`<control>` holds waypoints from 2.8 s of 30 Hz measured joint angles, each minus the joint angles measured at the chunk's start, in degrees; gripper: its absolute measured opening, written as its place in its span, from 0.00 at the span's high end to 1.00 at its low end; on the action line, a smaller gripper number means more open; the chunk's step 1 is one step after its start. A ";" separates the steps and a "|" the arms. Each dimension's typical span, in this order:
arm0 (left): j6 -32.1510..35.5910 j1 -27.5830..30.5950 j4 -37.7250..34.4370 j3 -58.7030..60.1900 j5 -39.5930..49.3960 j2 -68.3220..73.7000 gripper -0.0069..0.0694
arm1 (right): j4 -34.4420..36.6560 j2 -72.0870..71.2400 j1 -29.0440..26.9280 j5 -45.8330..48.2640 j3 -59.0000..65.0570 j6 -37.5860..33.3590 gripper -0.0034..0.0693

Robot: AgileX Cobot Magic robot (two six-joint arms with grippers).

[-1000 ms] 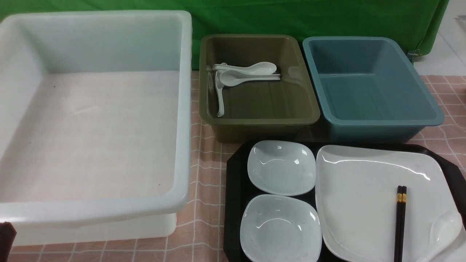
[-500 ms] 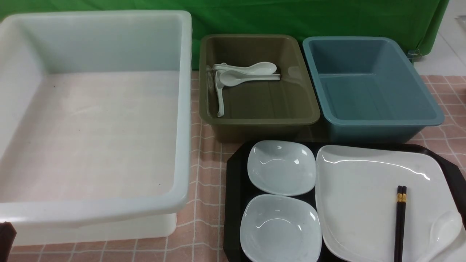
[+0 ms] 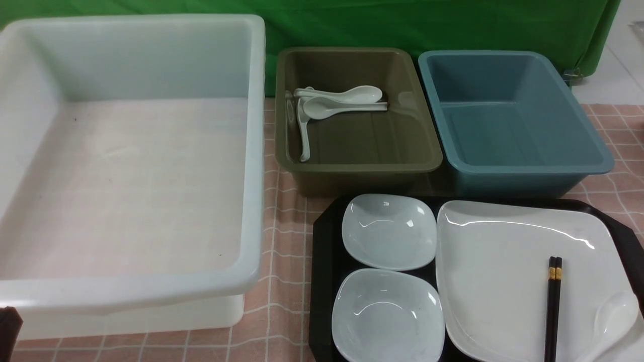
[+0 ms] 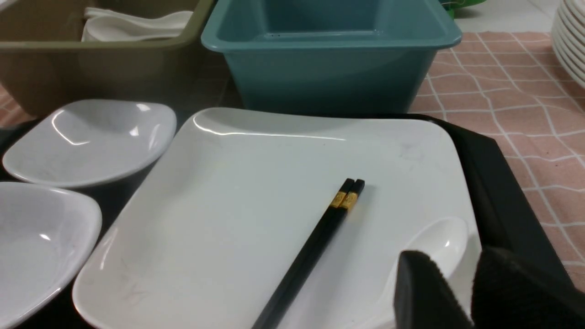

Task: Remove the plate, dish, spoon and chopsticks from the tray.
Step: Use the right arm to grab a soup spoon from the plate

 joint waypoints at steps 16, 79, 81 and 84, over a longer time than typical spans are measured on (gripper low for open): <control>-0.05 0.00 0.00 0.00 0.00 0.00 0.90 | 20.60 0.00 0.00 -8.63 0.50 32.05 0.62; -0.01 0.00 0.00 0.00 0.00 0.00 0.90 | -18.61 90.36 8.55 15.01 -40.63 40.42 0.41; -0.01 0.00 0.00 0.00 0.00 0.00 0.90 | -18.61 90.41 8.55 14.38 -40.63 40.42 0.52; -0.01 0.00 0.00 0.00 0.00 0.00 0.90 | -18.69 90.39 8.55 14.30 -40.68 40.42 0.64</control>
